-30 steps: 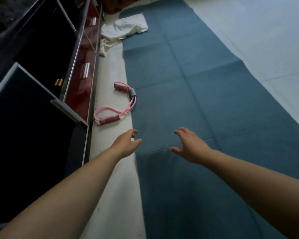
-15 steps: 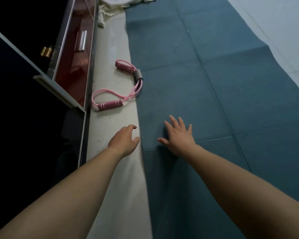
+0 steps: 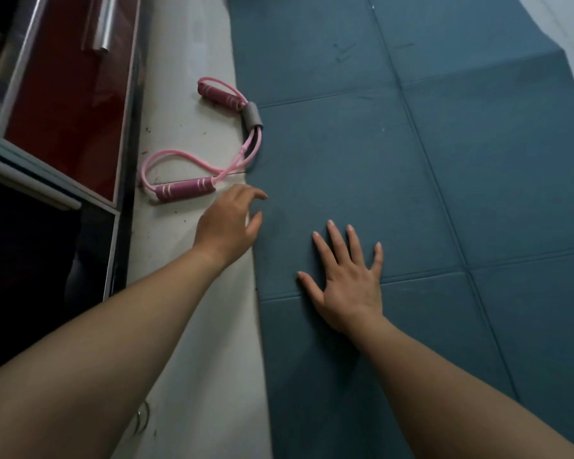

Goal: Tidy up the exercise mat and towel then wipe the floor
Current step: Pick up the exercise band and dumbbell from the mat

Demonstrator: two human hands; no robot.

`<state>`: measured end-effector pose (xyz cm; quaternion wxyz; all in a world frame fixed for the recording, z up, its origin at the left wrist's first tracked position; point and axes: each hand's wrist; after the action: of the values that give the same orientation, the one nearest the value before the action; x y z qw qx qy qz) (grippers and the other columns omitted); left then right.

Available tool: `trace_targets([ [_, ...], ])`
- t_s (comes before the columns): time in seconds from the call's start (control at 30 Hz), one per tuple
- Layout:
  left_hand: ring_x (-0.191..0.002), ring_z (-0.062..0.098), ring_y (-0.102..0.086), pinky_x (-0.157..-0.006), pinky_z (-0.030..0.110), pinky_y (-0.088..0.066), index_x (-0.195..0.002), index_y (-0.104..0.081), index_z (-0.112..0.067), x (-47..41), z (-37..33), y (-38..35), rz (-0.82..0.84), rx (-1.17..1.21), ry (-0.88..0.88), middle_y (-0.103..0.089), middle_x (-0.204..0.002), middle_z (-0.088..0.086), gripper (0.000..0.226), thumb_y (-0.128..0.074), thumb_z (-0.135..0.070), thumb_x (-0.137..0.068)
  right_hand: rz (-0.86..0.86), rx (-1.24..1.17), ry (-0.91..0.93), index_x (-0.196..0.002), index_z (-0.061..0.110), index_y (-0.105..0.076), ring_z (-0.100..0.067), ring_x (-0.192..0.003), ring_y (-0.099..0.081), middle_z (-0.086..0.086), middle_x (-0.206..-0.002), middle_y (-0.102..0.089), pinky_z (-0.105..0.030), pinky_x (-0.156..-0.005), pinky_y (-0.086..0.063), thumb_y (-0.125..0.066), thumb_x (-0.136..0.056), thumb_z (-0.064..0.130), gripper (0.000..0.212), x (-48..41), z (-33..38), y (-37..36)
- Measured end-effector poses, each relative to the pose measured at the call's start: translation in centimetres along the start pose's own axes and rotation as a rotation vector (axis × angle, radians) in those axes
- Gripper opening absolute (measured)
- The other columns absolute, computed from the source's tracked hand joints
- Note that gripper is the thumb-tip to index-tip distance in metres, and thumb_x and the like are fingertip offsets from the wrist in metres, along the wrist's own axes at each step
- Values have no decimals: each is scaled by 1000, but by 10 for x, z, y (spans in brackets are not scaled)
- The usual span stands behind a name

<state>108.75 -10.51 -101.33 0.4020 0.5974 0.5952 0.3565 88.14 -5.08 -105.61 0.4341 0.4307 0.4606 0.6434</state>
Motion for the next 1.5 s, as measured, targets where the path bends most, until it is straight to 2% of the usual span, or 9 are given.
trace_targets([
  [0.13, -112, 32, -51, -94, 44, -44, -116, -55, -11, -25, 17, 3, -109, -96, 8, -54, -122, 12, 36, -61, -14, -81, -22, 5, -12, -143, 31, -30, -23, -143, -16, 5, -155, -21, -57, -107, 3, -27, -81, 66, 71, -2, 1, -2],
  [0.3, -132, 31, -33, -108, 52, -26, -136, -37, -12, -50, 34, 1, 62, -249, 261, -37, -144, 10, 52, -53, -29, -90, -75, 23, -9, -139, 30, -38, -23, -140, -24, 4, -152, -29, -57, -107, -4, -33, -80, 66, 69, -1, 0, -7],
  [0.4, -124, 34, -41, -105, 55, -26, -132, -40, -13, -53, 30, -1, 167, -295, 333, -42, -137, 12, 46, -49, -34, -92, -83, 24, -8, -139, 29, -39, -24, -140, -25, 3, -152, -31, -56, -107, -4, -33, -80, 66, 69, -2, -1, -8],
  [0.57, -108, 36, -50, -93, 45, -37, -112, -55, -13, -40, 20, -4, 75, -289, 334, -54, -118, 14, 28, -54, -30, -90, -82, 8, -7, -139, 29, -39, -24, -140, -25, 3, -152, -30, -56, -107, -4, -32, -80, 66, 70, -1, -2, -7],
  [0.77, -90, 32, -54, -77, 42, -44, -91, -62, -12, 5, 2, 5, -3, -158, 296, -61, -95, 10, 17, -58, -29, -89, -9, -5, 25, -147, 34, -14, -19, -145, 4, 8, -158, -1, -54, -106, 13, -16, -80, 69, 75, -1, -4, -2],
  [0.93, -77, 22, -54, -67, 36, -46, -92, -62, -13, 52, -25, 37, -40, -48, 257, -60, -89, 2, 21, -57, -33, -90, 90, -88, 71, -147, 35, -9, -16, -144, 12, 11, -157, 6, -51, -111, 12, -32, -87, 65, 71, 5, -12, 10],
  [1.13, -72, 18, -51, -63, 31, -42, -94, -62, -15, 119, -58, 60, -59, -44, 307, -58, -89, -2, 15, -59, -29, -89, 133, -426, 112, -144, 28, -30, -21, -143, -15, 1, -155, -20, -36, -114, -18, -58, -86, 47, 67, 36, -25, 46],
  [1.37, -73, 16, -61, -68, 34, -51, -89, -65, -17, 186, -112, 102, 36, -8, 383, -64, -86, -2, 15, -64, -31, -85, 87, -829, 509, -127, 19, -54, -14, -117, -50, -2, -134, -49, -22, -100, -36, -73, -79, 28, 53, 70, 20, 96],
  [1.5, -69, 6, -65, -69, 29, -54, -91, -64, -21, 227, -134, 135, 100, 34, 482, -66, -79, -8, 14, -62, -34, -87, 243, -733, 740, -126, 22, -55, -15, -108, -53, 0, -129, -52, -33, -92, -46, -71, -80, 34, 50, 89, 53, 126],
])
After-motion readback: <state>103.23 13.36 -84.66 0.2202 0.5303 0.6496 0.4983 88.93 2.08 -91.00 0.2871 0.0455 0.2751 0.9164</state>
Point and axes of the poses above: each hand's wrist, its own x-axis away from the middle knuckle, its own y-axis out of the back of the hand, z = x × y
